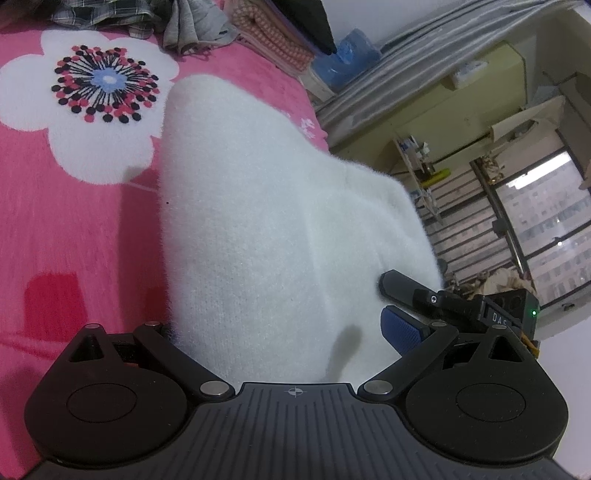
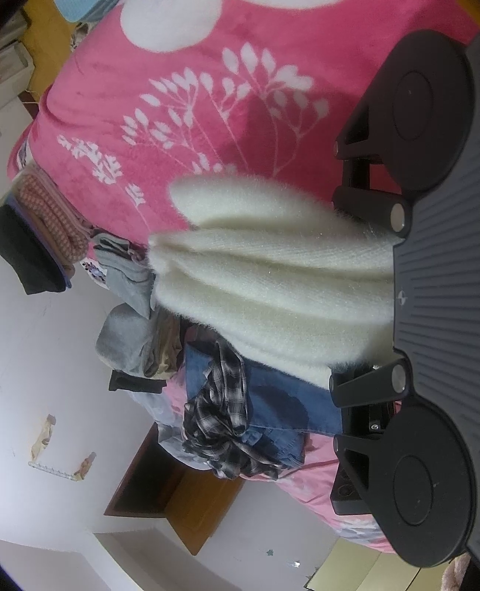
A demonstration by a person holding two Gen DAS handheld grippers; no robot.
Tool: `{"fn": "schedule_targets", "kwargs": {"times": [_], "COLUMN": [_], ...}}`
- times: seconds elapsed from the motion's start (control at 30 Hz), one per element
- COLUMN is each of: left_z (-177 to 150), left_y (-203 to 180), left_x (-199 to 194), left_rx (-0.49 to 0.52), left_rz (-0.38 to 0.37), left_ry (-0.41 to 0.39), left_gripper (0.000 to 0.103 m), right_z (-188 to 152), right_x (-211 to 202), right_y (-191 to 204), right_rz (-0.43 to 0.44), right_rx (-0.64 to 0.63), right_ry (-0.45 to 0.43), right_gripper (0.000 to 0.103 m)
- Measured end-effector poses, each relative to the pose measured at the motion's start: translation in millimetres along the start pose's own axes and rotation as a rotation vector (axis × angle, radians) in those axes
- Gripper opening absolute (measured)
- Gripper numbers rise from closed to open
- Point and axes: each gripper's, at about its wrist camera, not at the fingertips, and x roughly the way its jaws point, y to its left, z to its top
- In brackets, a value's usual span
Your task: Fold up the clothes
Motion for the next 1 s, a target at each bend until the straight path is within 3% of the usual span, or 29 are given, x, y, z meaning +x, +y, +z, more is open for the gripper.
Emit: {"fn": "schedule_targets", "kwargs": {"times": [0.3, 0.5, 0.77, 0.87, 1.0], "left_z": [24.9, 76.4, 161.7, 181.2, 182.3], "left_y": [4.9, -24.9, -118.7, -159.7, -204.4], "left_x": [5.2, -2.8, -51.0, -75.4, -98.8], "left_rx": [0.010, 0.086, 0.237, 0.268, 0.301], "left_rz": [-0.001, 0.012, 0.008, -0.026, -0.043], "left_ry": [0.001, -0.023, -0.148, -0.213, -0.249], "left_gripper": [0.099, 0.099, 0.099, 0.099, 0.099], "right_z": [16.9, 55.1, 153.8, 183.9, 203.4], "right_x": [20.0, 23.8, -3.6, -28.7, -64.0], "right_y": [-0.9, 17.3, 89.5, 126.1, 164.4], "right_rz": [-0.003, 0.035, 0.126, 0.151, 0.160], "right_rx": [-0.008, -0.043, -0.134, -0.178, -0.205], "right_ry": [-0.017, -0.086, -0.210, -0.257, -0.304], "right_gripper": [0.058, 0.058, 0.058, 0.058, 0.058]}}
